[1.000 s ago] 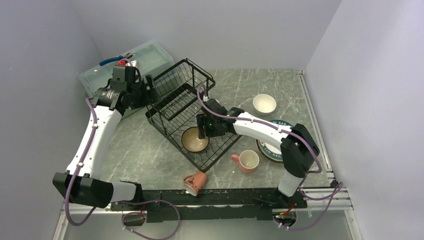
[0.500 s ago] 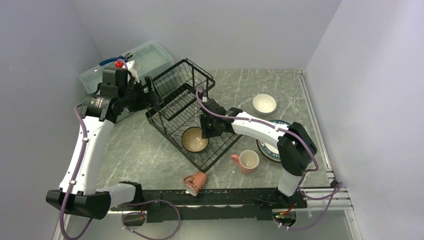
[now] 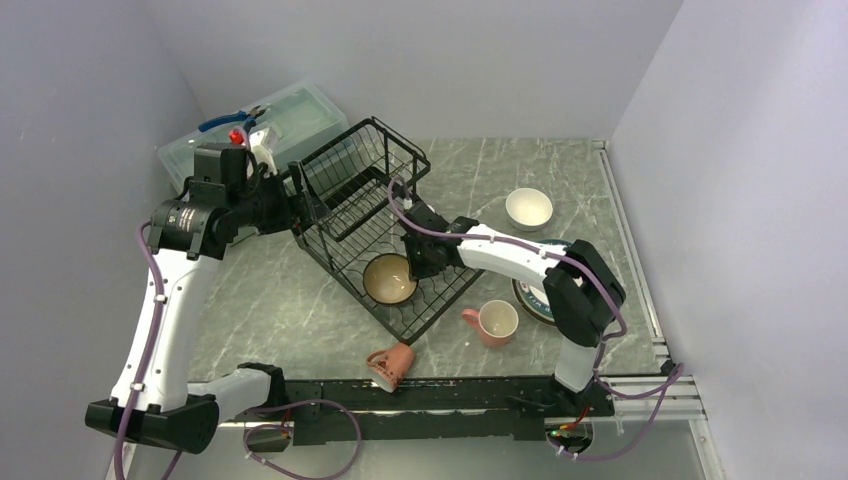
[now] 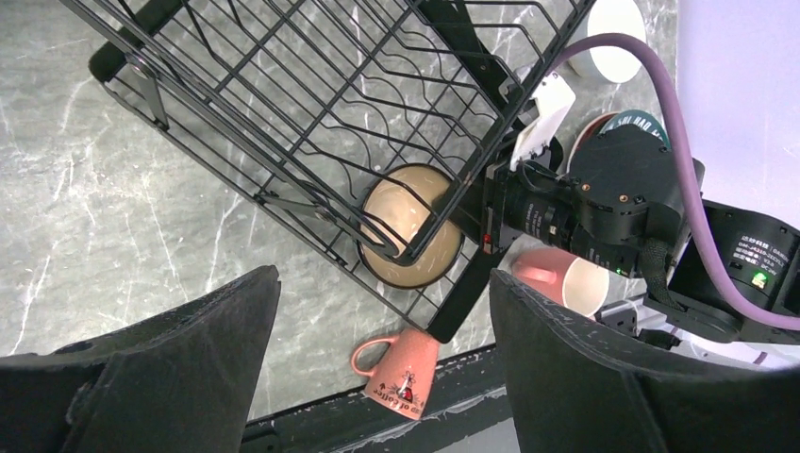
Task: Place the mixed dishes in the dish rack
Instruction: Pick up the bowl from the dish rack.
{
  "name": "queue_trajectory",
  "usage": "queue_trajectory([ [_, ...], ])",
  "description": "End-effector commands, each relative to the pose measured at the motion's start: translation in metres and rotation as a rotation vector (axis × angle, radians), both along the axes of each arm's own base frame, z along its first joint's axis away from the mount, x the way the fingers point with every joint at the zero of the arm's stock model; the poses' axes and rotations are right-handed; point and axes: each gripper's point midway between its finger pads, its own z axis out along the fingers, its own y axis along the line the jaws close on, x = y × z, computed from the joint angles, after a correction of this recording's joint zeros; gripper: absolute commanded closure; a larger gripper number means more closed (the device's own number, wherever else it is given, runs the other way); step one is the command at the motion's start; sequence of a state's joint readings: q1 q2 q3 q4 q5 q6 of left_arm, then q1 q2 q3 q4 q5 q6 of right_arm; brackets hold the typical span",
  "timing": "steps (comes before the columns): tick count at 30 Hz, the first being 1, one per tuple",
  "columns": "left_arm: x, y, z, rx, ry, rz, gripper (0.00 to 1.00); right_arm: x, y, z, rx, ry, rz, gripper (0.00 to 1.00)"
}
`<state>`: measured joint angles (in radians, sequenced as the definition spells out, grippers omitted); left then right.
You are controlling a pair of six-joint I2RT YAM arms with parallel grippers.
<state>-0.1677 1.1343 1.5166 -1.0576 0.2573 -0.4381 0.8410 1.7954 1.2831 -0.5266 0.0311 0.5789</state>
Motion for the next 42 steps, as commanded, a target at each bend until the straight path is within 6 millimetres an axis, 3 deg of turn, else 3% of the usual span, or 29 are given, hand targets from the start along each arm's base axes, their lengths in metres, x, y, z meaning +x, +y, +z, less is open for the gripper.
queue_trajectory([
  [1,-0.008,-0.01,0.012,-0.039,-0.029,-0.071,0.13,0.012,0.001,0.038,0.054,-0.1,-0.026,1.0],
  [11,-0.033,-0.044,0.023,-0.21,0.003,-0.244,0.13,0.015,-0.027,0.113,0.03,-0.279,-0.051,1.0],
  [21,-0.05,-0.075,0.005,-0.388,0.085,-0.315,0.13,-0.012,-0.04,0.163,0.012,-0.363,-0.016,1.0],
  [29,-0.076,-0.116,-0.027,-0.267,0.191,-0.368,0.18,-0.034,-0.045,0.191,0.019,-0.396,0.014,1.0],
  [42,-0.085,-0.142,-0.091,-0.063,0.271,-0.327,0.22,-0.058,-0.061,0.196,0.027,-0.37,0.036,1.0],
])
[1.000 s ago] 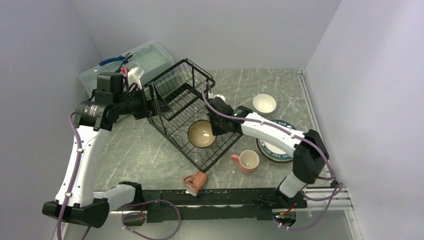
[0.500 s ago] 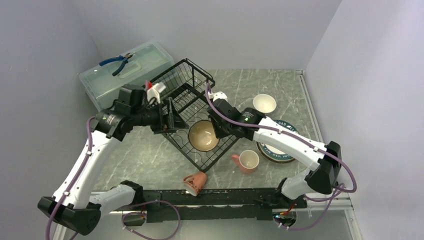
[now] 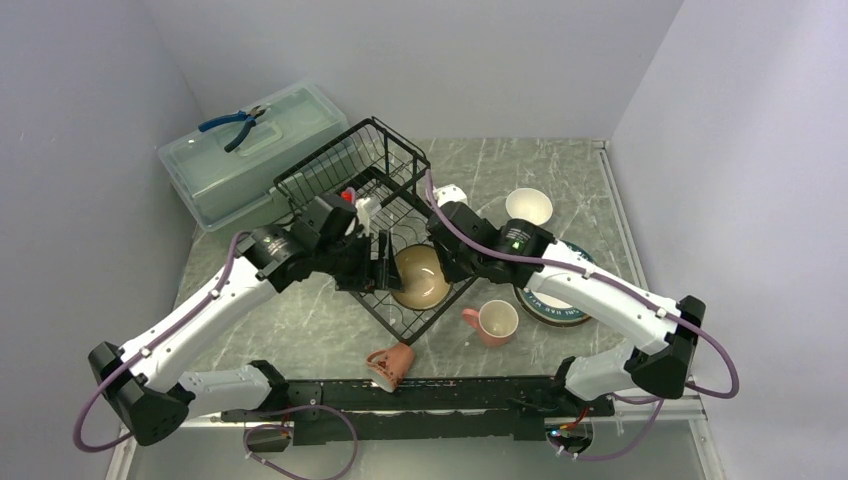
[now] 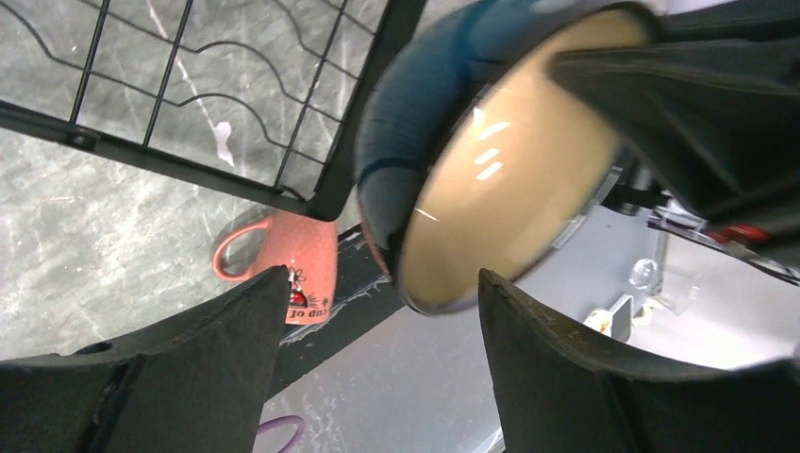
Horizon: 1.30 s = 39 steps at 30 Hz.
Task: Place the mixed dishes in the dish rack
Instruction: Pick up the bowl from the dish rack, then insert the bowl into the dish rack.
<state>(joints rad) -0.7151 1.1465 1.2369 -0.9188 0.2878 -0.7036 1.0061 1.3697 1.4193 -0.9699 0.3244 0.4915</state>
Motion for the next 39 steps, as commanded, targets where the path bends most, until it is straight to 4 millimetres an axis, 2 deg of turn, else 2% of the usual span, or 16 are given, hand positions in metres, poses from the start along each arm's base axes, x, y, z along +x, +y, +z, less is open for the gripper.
queue_trajectory([
  [1,0.012,-0.006,-0.014,0.041,-0.026,0.064,0.23,-0.001,0.004,0.04,0.129,-0.072,-0.015,1.0],
  [10,0.019,-0.01,-0.02,0.053,-0.029,0.1,0.32,-0.006,-0.001,0.038,0.122,-0.071,-0.028,1.0],
  [19,0.018,-0.019,-0.021,0.028,-0.012,0.092,0.48,-0.007,0.007,0.039,0.107,-0.078,-0.031,1.0],
  [22,0.017,-0.019,-0.022,0.028,-0.01,0.091,0.56,-0.007,0.01,0.042,0.109,-0.082,-0.027,1.0],
  [24,0.017,-0.02,-0.022,0.024,-0.009,0.087,0.65,-0.006,0.011,0.044,0.109,-0.086,-0.027,1.0],
  [25,0.017,-0.021,-0.023,0.02,-0.007,0.085,0.71,-0.006,0.012,0.045,0.109,-0.089,-0.027,1.0],
  [28,0.016,-0.023,-0.024,0.011,-0.002,0.081,0.99,-0.005,0.012,0.048,0.114,-0.096,-0.032,1.0],
  [34,0.015,-0.022,-0.023,-0.002,-0.013,0.087,1.0,-0.006,0.014,0.051,0.123,-0.101,-0.024,1.0],
  [36,0.016,-0.021,-0.02,-0.012,-0.025,0.092,1.0,-0.009,0.014,0.052,0.135,-0.099,-0.01,0.9],
  [38,0.016,-0.021,-0.017,-0.023,-0.034,0.098,1.0,-0.012,0.015,0.054,0.159,-0.099,0.003,0.73],
  [39,0.016,-0.021,-0.015,-0.031,-0.041,0.1,1.0,-0.014,0.014,0.055,0.171,-0.099,0.006,0.62],
])
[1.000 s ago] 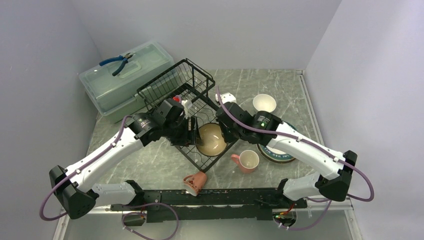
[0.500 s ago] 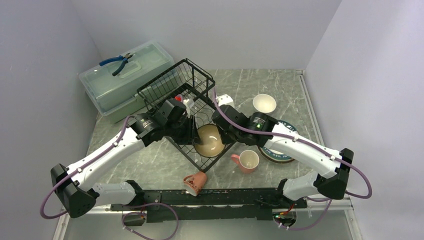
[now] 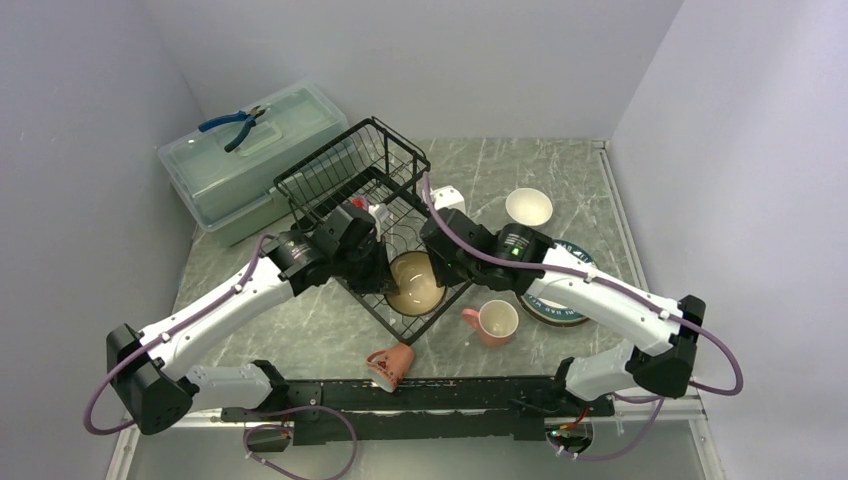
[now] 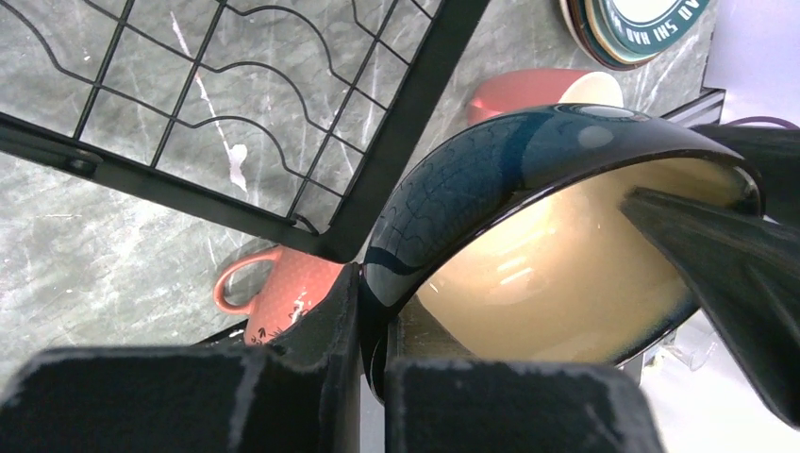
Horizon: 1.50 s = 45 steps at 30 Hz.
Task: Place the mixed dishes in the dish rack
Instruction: Insert the bowl into the dish rack.
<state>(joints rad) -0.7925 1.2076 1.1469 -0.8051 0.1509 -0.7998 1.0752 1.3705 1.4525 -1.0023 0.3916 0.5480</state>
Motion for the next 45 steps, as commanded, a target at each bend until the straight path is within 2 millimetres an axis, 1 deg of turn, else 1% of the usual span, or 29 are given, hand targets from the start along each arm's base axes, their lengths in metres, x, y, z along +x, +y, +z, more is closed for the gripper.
queue_trajectory([
  [1,0.004,-0.005,0.027,-0.108,-0.066,0.017,1.0,-0.005,0.007,0.046,0.178,-0.072,0.028,0.52],
  [2,0.004,-0.005,0.029,-0.116,-0.073,0.017,1.0,-0.007,0.006,0.047,0.189,-0.072,0.038,0.44],
  [4,0.003,-0.006,0.034,-0.14,-0.088,0.013,1.0,-0.009,0.004,0.049,0.218,-0.084,0.044,0.32],
  [5,0.002,-0.006,0.037,-0.155,-0.096,0.013,1.0,-0.01,0.002,0.049,0.229,-0.089,0.044,0.27],
  [7,0.002,-0.007,0.042,-0.183,-0.115,0.016,1.0,-0.013,-0.001,0.052,0.264,-0.095,0.05,0.2],
  [11,-0.001,-0.006,0.051,-0.236,-0.144,0.017,1.0,-0.02,-0.003,0.057,0.354,-0.083,0.071,0.12],
  [12,-0.003,-0.006,0.055,-0.258,-0.151,0.012,1.0,-0.024,-0.001,0.06,0.39,-0.077,0.091,0.1],
  [16,-0.011,-0.009,0.067,-0.335,-0.17,-0.013,1.0,-0.037,0.004,0.077,0.552,-0.065,0.166,0.04],
  [18,-0.015,-0.007,0.075,-0.373,-0.19,-0.016,1.0,-0.048,0.007,0.087,0.633,-0.045,0.221,0.01],
  [23,-0.025,-0.005,0.088,-0.438,-0.207,-0.033,1.0,-0.067,0.01,0.108,0.798,-0.049,0.308,0.0],
  [30,-0.035,-0.003,0.109,-0.558,-0.248,-0.046,1.0,-0.084,0.014,0.127,0.937,-0.034,0.376,0.0],
  [38,-0.046,0.007,0.13,-0.638,-0.313,-0.048,1.0,-0.093,0.017,0.141,1.047,-0.024,0.409,0.0],
  [45,-0.053,0.01,0.138,-0.679,-0.332,-0.061,1.0,-0.098,0.025,0.145,1.119,0.006,0.442,0.0],
])
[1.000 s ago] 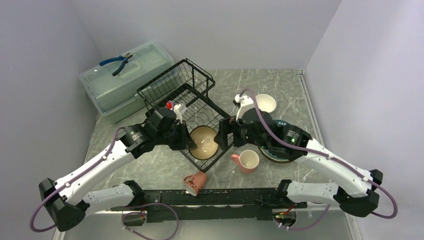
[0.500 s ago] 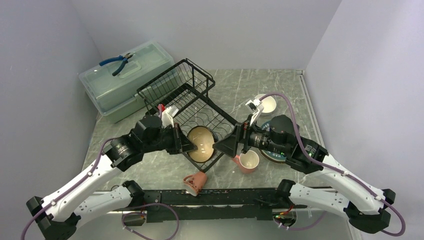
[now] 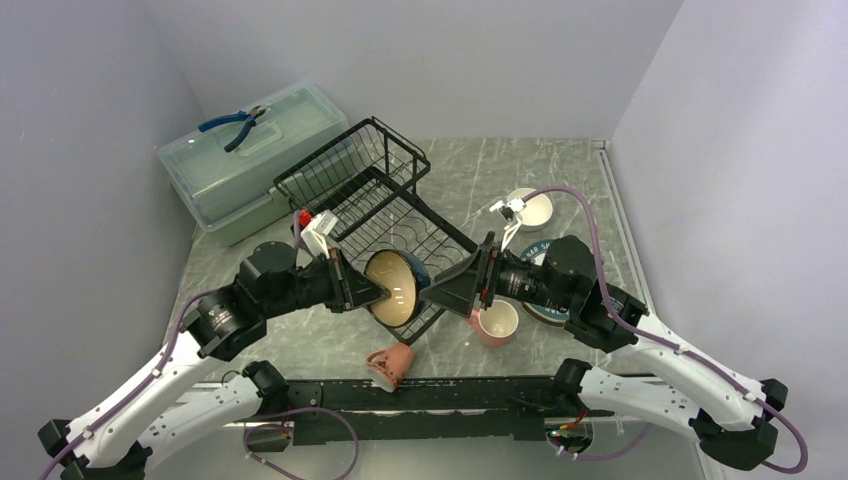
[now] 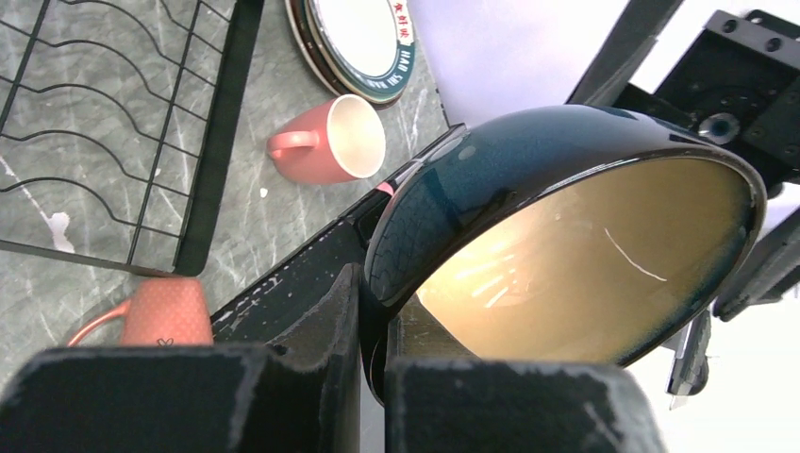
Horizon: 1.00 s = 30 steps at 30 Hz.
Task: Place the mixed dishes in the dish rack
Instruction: Insert the bowl into the dish rack.
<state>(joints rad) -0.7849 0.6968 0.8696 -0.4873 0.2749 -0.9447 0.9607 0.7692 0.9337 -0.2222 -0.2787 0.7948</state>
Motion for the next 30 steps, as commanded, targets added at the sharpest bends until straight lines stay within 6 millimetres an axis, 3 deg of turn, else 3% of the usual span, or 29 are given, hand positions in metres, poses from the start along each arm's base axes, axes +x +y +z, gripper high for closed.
queue_trajectory([
  [1,-0.005,-0.006,0.052,-0.179,-0.112,-0.038,1.0,-0.008,0.005,0.028,0.134,-0.023,0.054,0.0],
  [23,-0.003,-0.002,0.055,-0.17,-0.131,-0.015,1.0,-0.019,0.02,0.034,0.156,-0.017,0.131,0.0],
  [30,0.004,-0.005,0.052,-0.14,-0.134,-0.005,1.0,-0.018,0.025,0.021,0.09,0.01,0.132,0.0],
])
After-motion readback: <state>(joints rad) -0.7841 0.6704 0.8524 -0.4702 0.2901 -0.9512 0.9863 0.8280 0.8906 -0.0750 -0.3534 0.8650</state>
